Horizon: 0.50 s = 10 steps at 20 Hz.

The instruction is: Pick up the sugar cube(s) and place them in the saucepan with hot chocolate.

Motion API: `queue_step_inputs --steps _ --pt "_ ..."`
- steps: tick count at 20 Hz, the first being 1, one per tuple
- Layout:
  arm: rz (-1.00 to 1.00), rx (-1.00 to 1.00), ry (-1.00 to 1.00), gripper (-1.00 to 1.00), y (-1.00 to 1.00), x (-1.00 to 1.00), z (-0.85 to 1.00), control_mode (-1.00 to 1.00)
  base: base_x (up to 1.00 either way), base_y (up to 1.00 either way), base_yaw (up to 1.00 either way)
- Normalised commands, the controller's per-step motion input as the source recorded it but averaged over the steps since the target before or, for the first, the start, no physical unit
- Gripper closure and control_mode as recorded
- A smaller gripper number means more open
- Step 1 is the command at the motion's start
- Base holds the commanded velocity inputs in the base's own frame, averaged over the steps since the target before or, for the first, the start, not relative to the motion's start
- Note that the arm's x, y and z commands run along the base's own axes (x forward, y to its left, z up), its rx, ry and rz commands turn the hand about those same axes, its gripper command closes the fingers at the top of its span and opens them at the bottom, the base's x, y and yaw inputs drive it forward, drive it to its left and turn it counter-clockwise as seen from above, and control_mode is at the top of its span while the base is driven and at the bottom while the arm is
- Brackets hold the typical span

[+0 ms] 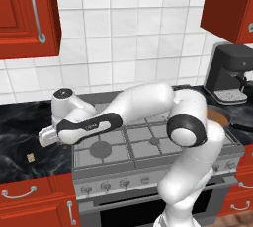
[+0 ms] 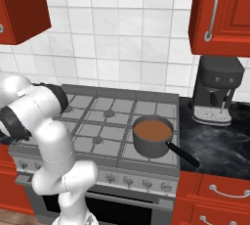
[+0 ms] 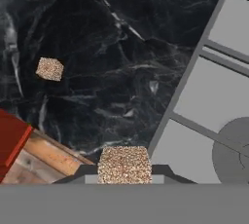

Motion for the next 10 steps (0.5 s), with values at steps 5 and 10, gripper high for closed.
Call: queue_step_inputs --steps 5,10 --pt "-0.12 0.19 -0.13 1.0 -1.0 -0.53 0.53 -1.0 0.0 0.0 0.0" --pt "-0.13 0.1 -0.03 1.0 -1.0 -0.09 0.57 -1.0 0.0 0.0 0.0"
